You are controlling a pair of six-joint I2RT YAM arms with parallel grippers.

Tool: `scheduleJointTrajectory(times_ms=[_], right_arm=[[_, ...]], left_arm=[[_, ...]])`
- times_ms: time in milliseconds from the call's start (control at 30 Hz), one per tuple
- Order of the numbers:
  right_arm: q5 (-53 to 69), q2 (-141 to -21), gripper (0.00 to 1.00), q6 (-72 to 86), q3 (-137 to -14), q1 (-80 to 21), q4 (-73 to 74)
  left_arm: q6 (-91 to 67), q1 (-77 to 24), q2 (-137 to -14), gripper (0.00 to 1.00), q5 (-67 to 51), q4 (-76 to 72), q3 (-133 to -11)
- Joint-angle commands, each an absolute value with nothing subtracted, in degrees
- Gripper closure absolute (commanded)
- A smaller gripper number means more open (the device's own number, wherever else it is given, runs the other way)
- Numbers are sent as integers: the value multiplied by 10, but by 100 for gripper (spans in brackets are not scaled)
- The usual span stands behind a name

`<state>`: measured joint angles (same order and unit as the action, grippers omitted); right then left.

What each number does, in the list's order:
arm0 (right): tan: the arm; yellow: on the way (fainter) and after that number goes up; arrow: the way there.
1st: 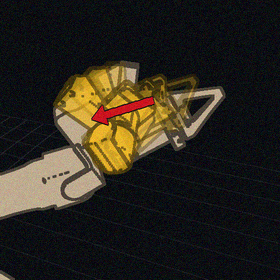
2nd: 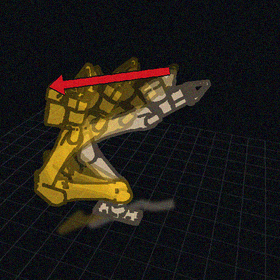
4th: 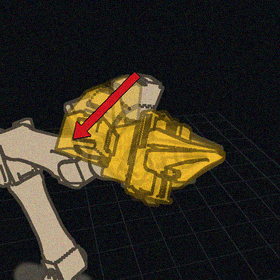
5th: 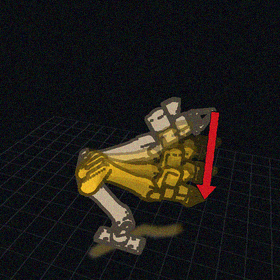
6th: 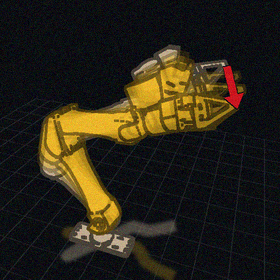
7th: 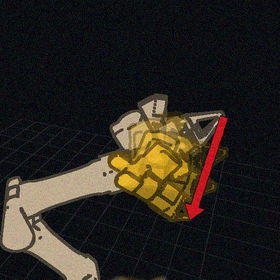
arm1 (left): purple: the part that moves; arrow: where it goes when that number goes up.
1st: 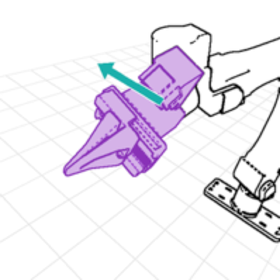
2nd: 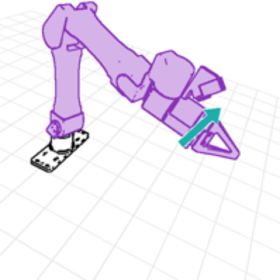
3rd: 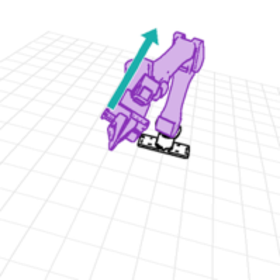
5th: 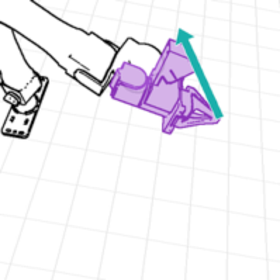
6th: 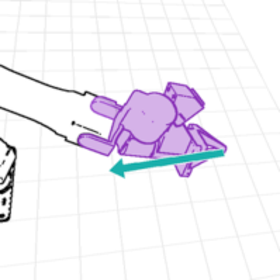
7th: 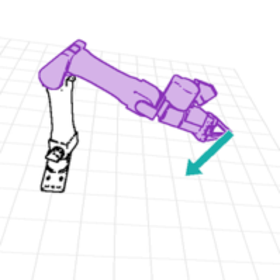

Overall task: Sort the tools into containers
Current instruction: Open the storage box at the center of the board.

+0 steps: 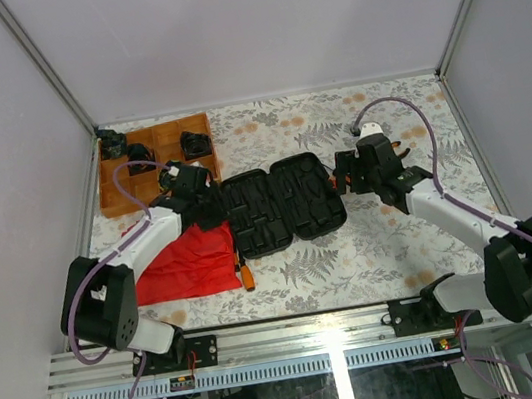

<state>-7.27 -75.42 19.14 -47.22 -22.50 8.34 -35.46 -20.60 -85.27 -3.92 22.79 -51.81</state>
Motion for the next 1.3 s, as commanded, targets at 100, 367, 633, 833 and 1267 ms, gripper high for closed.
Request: scheduleJointTrajectory(times_ms=[100, 367, 633, 833, 1267], right_arm=[[-46, -687, 21, 216, -448, -223, 92], [-32, -661, 32, 222, -417, -223, 88], [-26, -658, 36, 224, -402, -223, 81], [-21, -658, 37, 224, -393, -223, 80], [-37, -617, 26, 224, -380, -223, 96]], left_arm=[[-343, -217, -846, 58, -18, 250, -517], [-343, -232, -905, 68, -10, 236, -541], [-345, -249, -952, 80, -17, 224, -578], [-339, -258, -981, 80, -21, 222, -602], [-341, -258, -908, 52, 32, 252, -591]])
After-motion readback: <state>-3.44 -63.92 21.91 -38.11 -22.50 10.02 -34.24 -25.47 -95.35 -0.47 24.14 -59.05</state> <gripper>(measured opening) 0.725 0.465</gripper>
